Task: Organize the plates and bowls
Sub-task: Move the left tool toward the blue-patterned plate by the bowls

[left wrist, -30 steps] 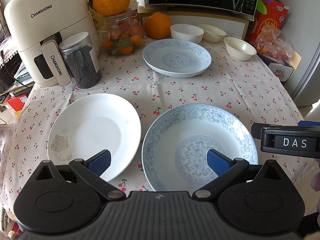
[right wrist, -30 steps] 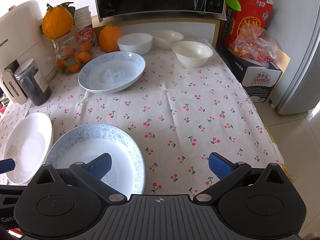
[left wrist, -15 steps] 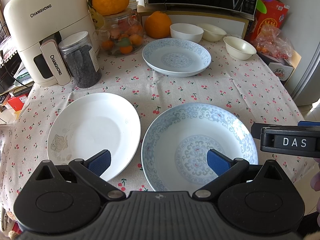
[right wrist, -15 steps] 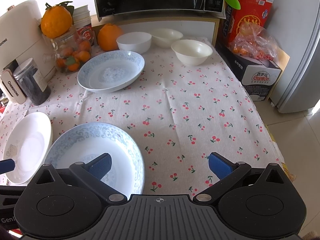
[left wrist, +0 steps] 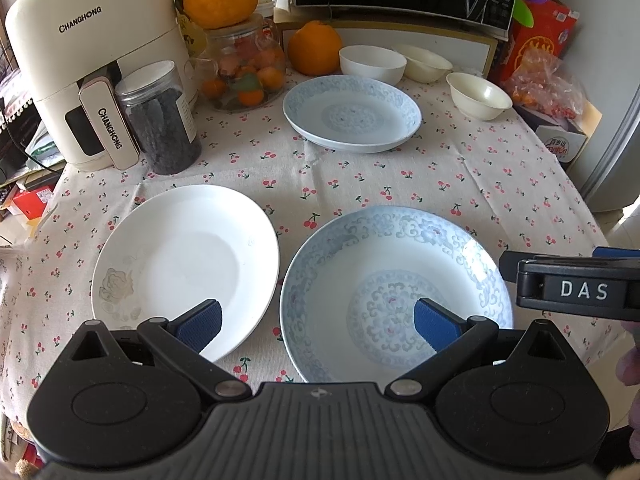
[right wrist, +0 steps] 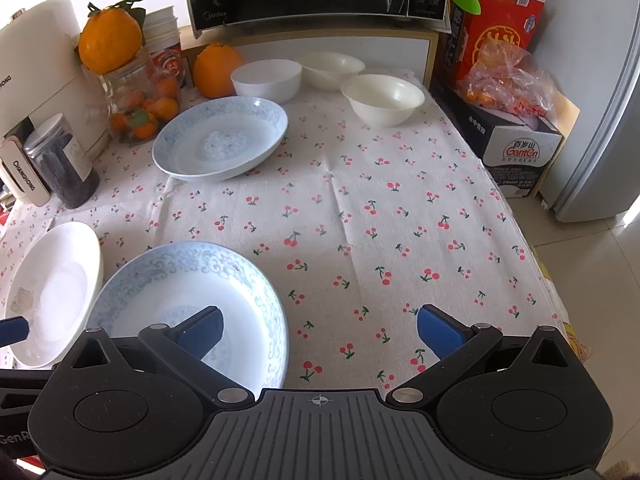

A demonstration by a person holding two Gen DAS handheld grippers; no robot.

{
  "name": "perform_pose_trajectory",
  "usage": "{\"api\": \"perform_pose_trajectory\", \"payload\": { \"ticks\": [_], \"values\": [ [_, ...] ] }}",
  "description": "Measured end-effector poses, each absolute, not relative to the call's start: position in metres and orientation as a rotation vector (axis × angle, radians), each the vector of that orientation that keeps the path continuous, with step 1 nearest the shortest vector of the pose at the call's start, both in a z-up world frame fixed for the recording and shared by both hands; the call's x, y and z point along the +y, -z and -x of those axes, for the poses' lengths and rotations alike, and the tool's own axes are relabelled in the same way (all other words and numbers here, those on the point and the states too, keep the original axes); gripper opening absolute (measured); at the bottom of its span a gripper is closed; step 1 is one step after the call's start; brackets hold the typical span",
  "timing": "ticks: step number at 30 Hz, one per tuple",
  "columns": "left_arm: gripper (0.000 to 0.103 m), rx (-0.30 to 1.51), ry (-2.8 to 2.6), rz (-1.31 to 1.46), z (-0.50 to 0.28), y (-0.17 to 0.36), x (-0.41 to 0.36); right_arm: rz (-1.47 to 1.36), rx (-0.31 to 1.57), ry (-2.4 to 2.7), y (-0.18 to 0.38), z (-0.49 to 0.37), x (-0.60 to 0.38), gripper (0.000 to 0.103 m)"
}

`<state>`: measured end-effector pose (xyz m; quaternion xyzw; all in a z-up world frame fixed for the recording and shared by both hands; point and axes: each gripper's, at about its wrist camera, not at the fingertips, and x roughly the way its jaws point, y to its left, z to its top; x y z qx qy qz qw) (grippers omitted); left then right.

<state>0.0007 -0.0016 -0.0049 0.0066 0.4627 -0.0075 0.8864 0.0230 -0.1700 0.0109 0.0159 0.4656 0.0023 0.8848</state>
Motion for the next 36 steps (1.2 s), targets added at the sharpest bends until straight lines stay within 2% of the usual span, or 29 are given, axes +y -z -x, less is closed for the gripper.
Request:
{"api": "perform_pose_trajectory", "payload": {
  "ticks": [23,36],
  "values": [
    [0.102,0.868,0.042,0.136,-0.061,-0.033,0.024,-0.163,0.901,-0.067,-0.063,-0.085,-0.184,0.103],
    [0.102,0.887,-0.029,0.322,-0.120,-0.032,0.059,-0.205,0.846,-0.074,-0.071,-0.145,-0.185,0.103]
  ]
}}
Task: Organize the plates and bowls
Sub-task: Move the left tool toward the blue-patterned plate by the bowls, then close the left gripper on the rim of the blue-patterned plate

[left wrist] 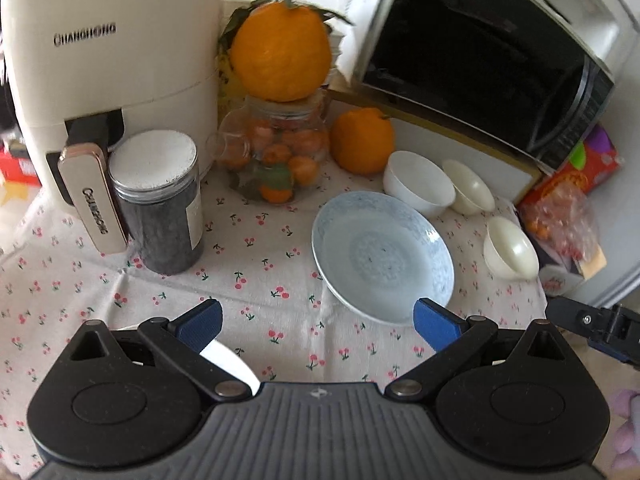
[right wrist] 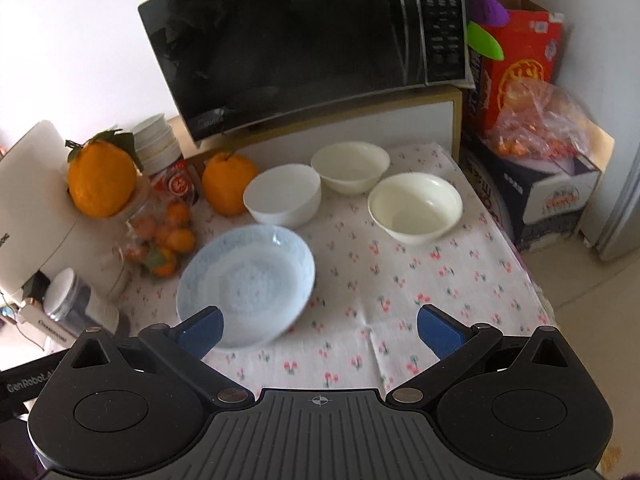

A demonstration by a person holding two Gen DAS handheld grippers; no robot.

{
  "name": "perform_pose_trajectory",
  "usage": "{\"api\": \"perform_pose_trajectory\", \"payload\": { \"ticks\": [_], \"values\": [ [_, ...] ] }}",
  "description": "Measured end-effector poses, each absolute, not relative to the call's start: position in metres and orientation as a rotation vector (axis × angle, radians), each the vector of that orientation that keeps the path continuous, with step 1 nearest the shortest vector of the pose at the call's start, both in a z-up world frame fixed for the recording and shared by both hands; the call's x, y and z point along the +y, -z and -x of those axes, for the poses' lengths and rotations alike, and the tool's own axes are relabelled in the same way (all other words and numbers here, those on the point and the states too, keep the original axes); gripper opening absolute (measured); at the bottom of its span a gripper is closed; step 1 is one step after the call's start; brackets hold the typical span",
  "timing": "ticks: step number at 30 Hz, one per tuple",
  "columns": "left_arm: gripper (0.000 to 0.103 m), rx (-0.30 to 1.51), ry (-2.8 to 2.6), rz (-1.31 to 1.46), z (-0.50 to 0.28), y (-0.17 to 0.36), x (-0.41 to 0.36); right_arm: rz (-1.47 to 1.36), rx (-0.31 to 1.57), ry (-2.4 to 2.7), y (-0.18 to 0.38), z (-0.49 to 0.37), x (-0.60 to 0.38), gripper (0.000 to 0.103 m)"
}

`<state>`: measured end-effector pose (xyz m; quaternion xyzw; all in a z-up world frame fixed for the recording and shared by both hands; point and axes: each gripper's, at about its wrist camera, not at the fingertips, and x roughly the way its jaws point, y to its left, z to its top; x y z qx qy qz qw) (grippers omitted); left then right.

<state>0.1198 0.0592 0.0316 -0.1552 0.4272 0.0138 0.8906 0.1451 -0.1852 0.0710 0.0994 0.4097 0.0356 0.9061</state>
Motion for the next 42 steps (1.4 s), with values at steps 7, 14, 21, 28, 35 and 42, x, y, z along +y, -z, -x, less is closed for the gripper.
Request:
{"api": "perform_pose_trajectory", "payload": {
  "ticks": [7,14,21,28,35,42],
  "values": [
    [0.096,0.925,-0.048,0.461,-0.145,-0.017,0.074,-0.269,0.847,-0.147,-0.050,-0.173,-0.186,0.103],
    [0.081,0.937,-0.055,0.573,-0.171,0.013,0.073,-0.424,0.854,-0.150,-0.011,-0.206,-0.199,0.102],
    [0.080,0.869,-0.055,0.521,-0.187,0.026,0.061,-0.564,0.861,-0.135,0.026,-0.227,-0.210,0.102],
    [0.063,0.862,-0.076,0.598,-0.195,0.044,0.065,-0.611,0.900,-0.088,0.052,-0.235,-0.216,0.093],
    [0.044,0.879,-0.073,0.723,-0.193,0.058,0.072,-0.604,0.925,-0.086,0.065,-0.236,-0.209,0.083],
    [0.033,0.880,-0.033,0.797,-0.192,0.063,0.075,-0.580,0.936,-0.131,0.065,-0.238,-0.194,0.061]
  ]
}}
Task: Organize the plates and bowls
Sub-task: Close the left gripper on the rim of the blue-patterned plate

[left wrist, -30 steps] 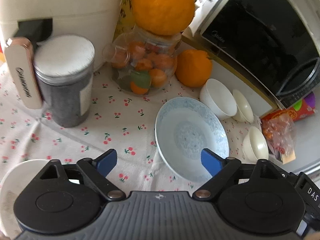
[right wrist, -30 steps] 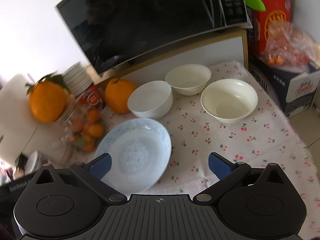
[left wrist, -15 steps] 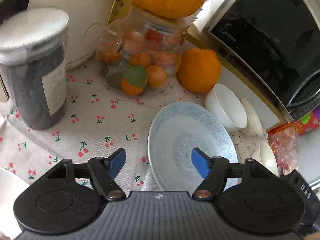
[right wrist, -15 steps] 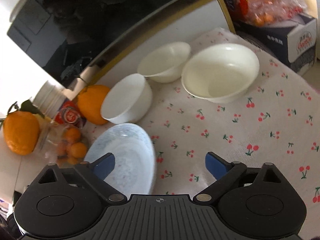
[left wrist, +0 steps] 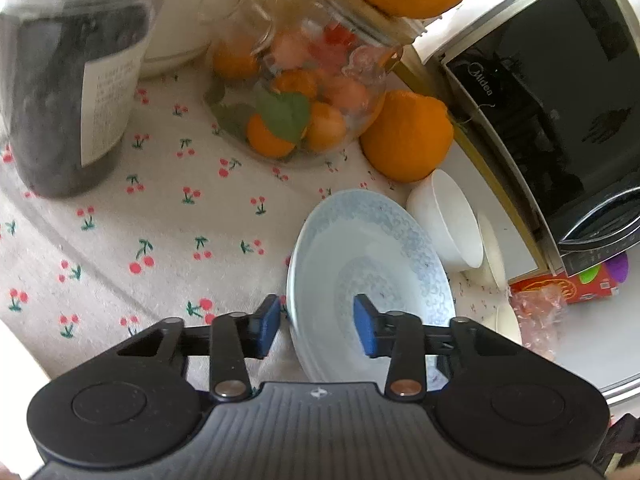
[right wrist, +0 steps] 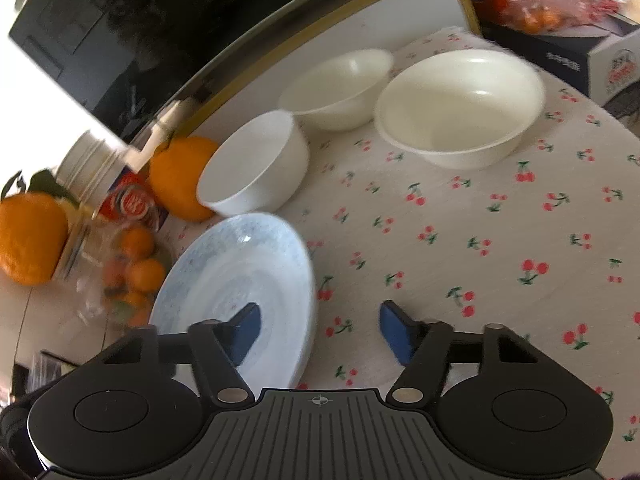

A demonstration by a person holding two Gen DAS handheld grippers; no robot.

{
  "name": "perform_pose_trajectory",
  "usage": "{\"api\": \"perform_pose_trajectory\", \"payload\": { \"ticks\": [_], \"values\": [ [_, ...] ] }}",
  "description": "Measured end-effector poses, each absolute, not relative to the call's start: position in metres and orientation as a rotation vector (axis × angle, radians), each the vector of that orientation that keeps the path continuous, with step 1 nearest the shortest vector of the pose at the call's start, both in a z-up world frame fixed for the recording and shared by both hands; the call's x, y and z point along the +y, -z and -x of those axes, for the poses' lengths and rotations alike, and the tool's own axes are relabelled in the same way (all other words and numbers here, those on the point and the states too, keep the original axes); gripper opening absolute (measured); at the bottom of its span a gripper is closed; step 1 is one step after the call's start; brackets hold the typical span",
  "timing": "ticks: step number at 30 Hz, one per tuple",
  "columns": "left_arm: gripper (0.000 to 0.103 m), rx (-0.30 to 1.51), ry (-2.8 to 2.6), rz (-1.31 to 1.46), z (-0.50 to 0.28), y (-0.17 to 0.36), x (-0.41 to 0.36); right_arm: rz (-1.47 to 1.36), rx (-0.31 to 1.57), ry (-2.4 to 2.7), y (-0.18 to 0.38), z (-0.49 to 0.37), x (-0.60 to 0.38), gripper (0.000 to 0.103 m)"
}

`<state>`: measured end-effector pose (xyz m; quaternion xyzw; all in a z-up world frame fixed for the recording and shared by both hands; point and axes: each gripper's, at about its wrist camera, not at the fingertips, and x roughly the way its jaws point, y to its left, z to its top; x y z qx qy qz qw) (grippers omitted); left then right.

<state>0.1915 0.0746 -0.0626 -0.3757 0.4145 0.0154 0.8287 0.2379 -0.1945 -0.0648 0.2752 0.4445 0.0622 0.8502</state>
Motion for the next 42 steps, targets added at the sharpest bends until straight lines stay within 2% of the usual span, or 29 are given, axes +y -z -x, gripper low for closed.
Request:
{"api": "perform_pose_trajectory", "payload": {
  "ticks": [2,4,10,12,19,42],
  "values": [
    [0.026,0.882,-0.029,0.805,-0.191,0.064,0.075,-0.570,0.936,-0.134,0.065,-0.237,-0.192,0.054],
    [0.023,0.887,-0.029,0.812,-0.190,0.065,0.076,-0.580,0.941,-0.145,0.067,-0.238,-0.191,0.045],
    [0.018,0.890,-0.027,0.787,-0.191,0.065,0.076,-0.605,0.958,-0.167,0.071,-0.238,-0.190,0.024],
    [0.017,0.891,-0.026,0.776,-0.191,0.065,0.075,-0.607,0.966,-0.184,0.073,-0.239,-0.187,0.020],
    [0.014,0.897,-0.012,0.676,-0.193,0.060,0.067,-0.575,0.964,-0.182,0.070,-0.238,-0.186,0.017],
    [0.015,0.959,0.145,0.567,-0.187,0.050,0.039,-0.477,0.987,-0.169,0.040,-0.202,-0.209,0.018]
  ]
}}
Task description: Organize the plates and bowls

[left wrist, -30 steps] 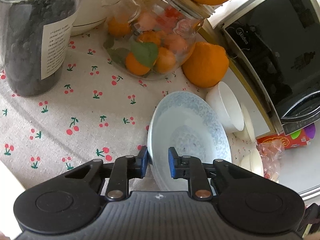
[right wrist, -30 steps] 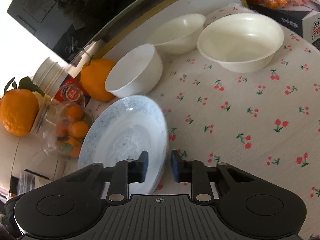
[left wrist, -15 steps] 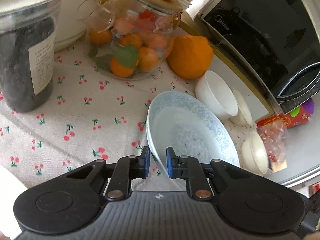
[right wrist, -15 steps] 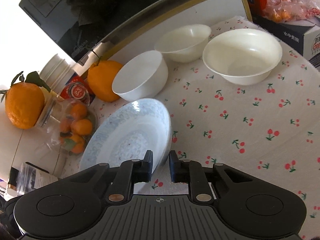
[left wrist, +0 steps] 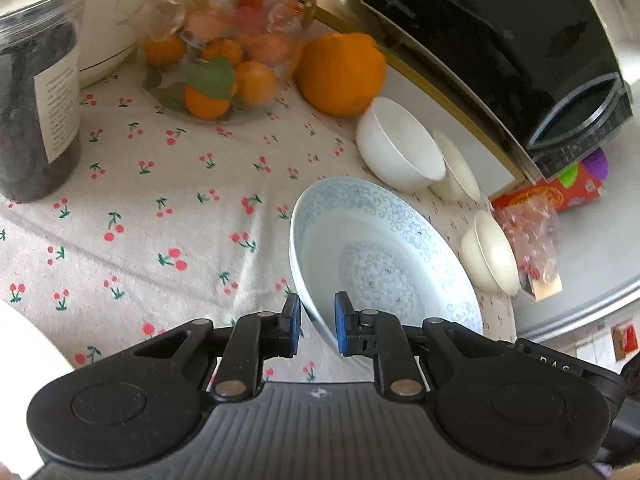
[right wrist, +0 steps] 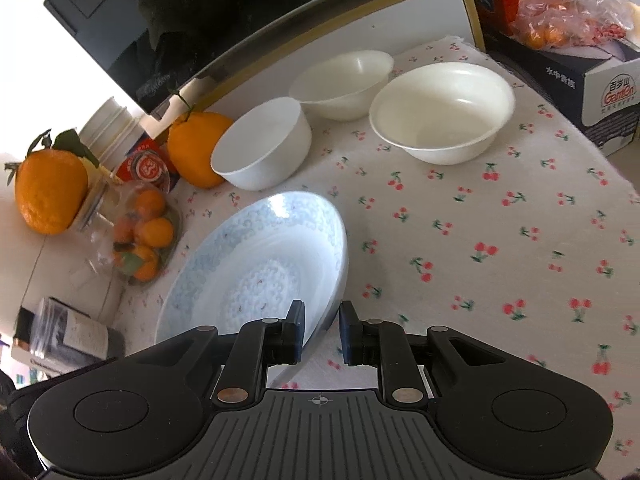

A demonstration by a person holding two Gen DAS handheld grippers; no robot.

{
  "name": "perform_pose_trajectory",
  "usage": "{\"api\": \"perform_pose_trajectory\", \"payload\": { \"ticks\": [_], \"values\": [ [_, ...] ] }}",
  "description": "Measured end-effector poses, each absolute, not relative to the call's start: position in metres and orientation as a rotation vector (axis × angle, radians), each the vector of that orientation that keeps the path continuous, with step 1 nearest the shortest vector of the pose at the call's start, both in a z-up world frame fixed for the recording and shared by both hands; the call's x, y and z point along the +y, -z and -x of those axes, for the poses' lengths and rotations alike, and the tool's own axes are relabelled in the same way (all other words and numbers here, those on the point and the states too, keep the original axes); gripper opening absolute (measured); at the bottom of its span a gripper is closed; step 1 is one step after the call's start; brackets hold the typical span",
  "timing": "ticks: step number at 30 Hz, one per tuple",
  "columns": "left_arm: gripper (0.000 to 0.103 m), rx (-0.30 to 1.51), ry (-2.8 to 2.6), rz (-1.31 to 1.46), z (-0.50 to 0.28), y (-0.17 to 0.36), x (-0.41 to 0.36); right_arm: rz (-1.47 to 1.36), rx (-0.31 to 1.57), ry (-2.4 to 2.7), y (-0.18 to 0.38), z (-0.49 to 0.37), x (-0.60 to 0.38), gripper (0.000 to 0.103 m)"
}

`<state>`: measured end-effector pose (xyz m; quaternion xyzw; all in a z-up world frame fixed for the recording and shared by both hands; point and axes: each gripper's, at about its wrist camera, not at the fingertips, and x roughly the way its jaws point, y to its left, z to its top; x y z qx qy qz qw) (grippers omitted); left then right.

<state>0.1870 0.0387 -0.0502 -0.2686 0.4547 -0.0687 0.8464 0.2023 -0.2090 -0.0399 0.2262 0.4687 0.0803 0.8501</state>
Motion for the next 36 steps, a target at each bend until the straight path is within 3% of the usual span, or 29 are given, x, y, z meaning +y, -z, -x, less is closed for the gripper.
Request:
{"api": "perform_pose_trajectory", "payload": {
  "ticks": [36],
  "values": [
    [0.015,1.084,0.212,0.293,-0.172,0.056,0.013,-0.370,1.176,-0.137,0.049,-0.165,-0.207,0.019]
  ]
}}
